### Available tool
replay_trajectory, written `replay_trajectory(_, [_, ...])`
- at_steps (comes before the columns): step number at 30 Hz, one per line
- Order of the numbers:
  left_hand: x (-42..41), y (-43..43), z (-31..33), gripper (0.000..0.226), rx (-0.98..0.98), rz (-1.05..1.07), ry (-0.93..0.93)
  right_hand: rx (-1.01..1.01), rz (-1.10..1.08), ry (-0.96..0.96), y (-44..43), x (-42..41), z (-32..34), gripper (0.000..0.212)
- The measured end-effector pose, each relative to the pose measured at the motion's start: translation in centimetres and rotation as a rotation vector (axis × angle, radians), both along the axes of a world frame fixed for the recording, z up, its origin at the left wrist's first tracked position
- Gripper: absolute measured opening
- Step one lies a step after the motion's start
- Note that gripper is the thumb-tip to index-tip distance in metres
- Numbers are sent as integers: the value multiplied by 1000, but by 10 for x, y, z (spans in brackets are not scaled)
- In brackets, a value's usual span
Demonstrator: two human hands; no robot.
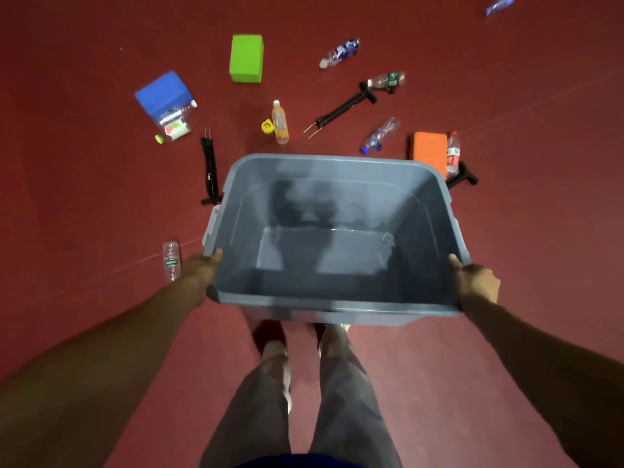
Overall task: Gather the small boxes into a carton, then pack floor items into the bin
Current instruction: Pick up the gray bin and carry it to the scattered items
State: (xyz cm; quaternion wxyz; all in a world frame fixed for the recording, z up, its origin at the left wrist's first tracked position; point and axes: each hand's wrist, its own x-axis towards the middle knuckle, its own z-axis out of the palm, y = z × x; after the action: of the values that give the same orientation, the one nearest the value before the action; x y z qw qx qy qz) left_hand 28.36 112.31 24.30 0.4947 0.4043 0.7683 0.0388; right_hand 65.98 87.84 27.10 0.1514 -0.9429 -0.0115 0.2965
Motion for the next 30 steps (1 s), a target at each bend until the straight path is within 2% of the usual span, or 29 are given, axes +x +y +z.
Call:
replay_trajectory(7, [64, 26, -140, 47, 47, 80, 40, -81, 71, -46, 32, 56, -161, 60])
replay_trajectory(13, [92, 37, -260, 45, 49, 28, 7, -102, 72, -126, 39, 82, -274, 61])
replay_trajectory(18, [87, 37, -339, 46, -37, -14, 1, -72, 148, -222, 45, 88, -344, 78])
replay_trajectory(21, [86, 27, -364, 44, -62, -38, 19, -63, 114, -192, 43, 88, -371, 71])
replay_trajectory(24, [95, 20, -364, 46, -88, -60, 47, -96, 61, -84, 38, 87, -379, 60])
replay_trajectory(27, [102, 16, -351, 46, -140, -41, 46, -100, 6, 39, 39, 81, -368, 56])
replay_trajectory(30, [107, 17, -324, 43, -184, -36, 62, -76, 33, 77, 48, 73, -343, 55])
